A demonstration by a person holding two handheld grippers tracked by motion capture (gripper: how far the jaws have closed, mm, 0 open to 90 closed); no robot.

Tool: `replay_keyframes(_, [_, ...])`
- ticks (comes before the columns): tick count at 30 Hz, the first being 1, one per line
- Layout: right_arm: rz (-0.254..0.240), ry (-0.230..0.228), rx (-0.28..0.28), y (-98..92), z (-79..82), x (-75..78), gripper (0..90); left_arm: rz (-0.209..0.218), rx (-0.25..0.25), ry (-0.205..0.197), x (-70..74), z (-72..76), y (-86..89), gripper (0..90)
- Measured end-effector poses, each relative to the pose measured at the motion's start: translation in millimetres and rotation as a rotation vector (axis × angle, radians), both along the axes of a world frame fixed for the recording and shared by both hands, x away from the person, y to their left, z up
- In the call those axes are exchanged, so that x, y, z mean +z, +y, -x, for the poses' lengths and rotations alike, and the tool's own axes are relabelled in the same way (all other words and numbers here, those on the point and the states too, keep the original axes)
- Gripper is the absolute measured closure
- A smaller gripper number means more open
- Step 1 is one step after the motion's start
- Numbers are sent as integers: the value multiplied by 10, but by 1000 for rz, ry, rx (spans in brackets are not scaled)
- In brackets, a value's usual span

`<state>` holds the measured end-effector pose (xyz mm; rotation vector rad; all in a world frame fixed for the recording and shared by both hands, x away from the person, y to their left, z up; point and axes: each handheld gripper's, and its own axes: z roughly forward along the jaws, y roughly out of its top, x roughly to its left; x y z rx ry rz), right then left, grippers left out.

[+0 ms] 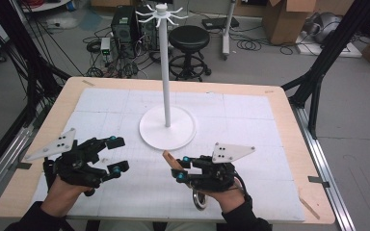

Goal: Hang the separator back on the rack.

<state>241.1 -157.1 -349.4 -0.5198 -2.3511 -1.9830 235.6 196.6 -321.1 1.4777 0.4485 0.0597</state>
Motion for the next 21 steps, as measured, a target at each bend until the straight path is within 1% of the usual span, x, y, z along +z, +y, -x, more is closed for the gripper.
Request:
replay_keyframes(2, [-10,-2,15,36,18,9,670,-3,-25,-4,26,-17,-73,209])
replay_keyframes(3, [-17,-3,24,52,25,11,670,1,-46,-4,39,-27,-116,216])
replay_keyframes(4, [-24,-2,32,70,32,12,670,1,-46,-4,39,-27,-116,224])
replay_keyframes(5, [-30,2,40,82,38,13,670,1,-84,-2,53,-40,-191,229])
replay_keyframes(10, [-49,0,69,120,58,12,670,-14,-162,0,76,-54,-379,278])
replay_keyframes(14, [-59,-4,82,131,73,15,670,-8,-205,1,73,-58,-468,321])
replay_keyframes(17, [-61,-14,86,141,82,17,670,-9,-213,0,60,-53,-506,342])
replay_keyframes(19, [-63,-32,106,172,101,19,670,-1,-228,7,46,-53,-554,351])
replay_keyframes(20, [-63,-32,106,172,101,19,670,-1,-228,7,46,-53,-554,358])
replay_keyframes(21, [-69,-33,115,187,113,19,670,2,-241,9,38,-52,-578,369])
